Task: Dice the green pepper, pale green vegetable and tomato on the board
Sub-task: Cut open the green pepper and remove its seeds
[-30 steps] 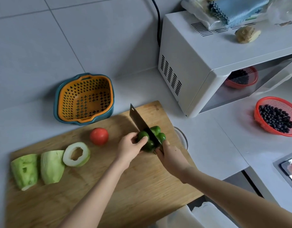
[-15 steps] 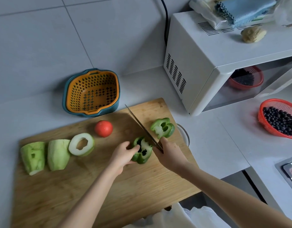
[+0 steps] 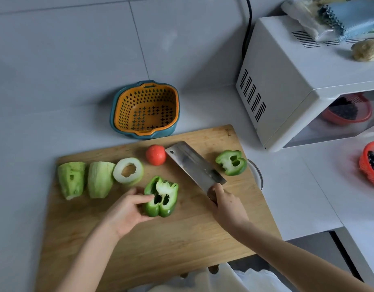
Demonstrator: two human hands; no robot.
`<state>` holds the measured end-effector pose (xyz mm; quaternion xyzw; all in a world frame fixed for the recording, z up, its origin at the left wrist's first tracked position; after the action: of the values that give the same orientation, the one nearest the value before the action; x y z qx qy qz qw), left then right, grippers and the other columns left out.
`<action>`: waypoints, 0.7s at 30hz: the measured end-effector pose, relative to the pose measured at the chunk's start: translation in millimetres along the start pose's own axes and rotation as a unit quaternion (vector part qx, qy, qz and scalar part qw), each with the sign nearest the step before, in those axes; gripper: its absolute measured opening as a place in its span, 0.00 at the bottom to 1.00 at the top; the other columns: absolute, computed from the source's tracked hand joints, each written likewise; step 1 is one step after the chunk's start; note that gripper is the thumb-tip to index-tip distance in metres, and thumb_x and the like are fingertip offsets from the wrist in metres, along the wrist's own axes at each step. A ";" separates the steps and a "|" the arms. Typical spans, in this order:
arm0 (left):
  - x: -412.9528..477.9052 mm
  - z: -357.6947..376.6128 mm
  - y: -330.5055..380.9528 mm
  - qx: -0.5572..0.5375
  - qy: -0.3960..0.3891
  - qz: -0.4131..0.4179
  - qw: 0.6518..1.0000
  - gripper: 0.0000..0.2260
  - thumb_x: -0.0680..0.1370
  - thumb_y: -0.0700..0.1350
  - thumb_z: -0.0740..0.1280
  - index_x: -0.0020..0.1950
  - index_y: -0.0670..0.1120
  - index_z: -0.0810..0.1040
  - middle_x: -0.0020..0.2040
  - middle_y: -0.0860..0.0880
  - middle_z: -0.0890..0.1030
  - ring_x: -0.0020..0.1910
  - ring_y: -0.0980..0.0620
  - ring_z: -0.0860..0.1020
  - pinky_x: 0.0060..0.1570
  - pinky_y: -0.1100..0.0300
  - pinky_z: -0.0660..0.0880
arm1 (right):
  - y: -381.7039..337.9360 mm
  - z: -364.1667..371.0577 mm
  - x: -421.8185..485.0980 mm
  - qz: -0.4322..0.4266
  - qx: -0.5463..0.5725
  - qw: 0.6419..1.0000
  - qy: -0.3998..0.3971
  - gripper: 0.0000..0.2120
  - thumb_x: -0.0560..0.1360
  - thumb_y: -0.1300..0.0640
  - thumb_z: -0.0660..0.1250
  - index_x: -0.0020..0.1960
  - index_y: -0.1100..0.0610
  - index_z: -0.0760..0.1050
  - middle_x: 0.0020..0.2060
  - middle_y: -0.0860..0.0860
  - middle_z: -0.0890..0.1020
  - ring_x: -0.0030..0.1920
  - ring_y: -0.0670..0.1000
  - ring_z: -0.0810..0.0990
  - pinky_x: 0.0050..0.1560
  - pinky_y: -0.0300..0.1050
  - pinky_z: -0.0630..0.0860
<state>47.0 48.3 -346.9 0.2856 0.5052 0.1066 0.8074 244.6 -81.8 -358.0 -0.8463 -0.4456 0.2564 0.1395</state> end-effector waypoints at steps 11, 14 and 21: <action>-12.6 2.7 15.2 -0.008 -0.054 0.095 0.994 0.24 0.66 0.31 0.65 0.58 0.49 0.76 0.55 0.48 0.82 0.54 0.48 0.80 0.50 0.47 0.77 | -40.5 -15.0 3.2 -0.033 -0.180 0.982 0.053 0.12 0.79 0.49 0.58 0.49 0.56 0.75 0.45 0.51 0.79 0.48 0.52 0.76 0.41 0.44 0.70; -12.2 0.5 21.3 0.045 -0.047 0.152 0.986 0.27 0.68 0.26 0.65 0.60 0.52 0.75 0.53 0.50 0.83 0.53 0.51 0.81 0.49 0.54 0.76 | -70.1 -22.7 0.8 0.102 0.254 0.961 -0.025 0.21 0.77 0.43 0.61 0.36 0.58 0.78 0.30 0.51 0.78 0.29 0.48 0.73 0.30 0.40 0.67; -22.5 -4.7 27.5 0.137 -0.065 0.285 0.947 0.33 0.64 0.28 0.72 0.64 0.54 0.75 0.58 0.46 0.80 0.59 0.50 0.77 0.55 0.57 0.74 | -142.0 9.5 -7.1 0.316 0.609 0.690 -0.232 0.32 0.70 0.37 0.68 0.52 0.68 0.77 0.37 0.55 0.77 0.27 0.46 0.72 0.22 0.35 0.69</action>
<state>35.6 62.0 -315.8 0.5315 0.3593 0.2435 0.7274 139.0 -7.6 -297.6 -0.5800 0.0836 0.6887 0.4270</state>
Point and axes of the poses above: each hand's wrist, its own x-axis towards the middle knuckle, its own z-axis out of the palm, y = z × x, the point moved 5 cm from there along x, towards the middle knuckle
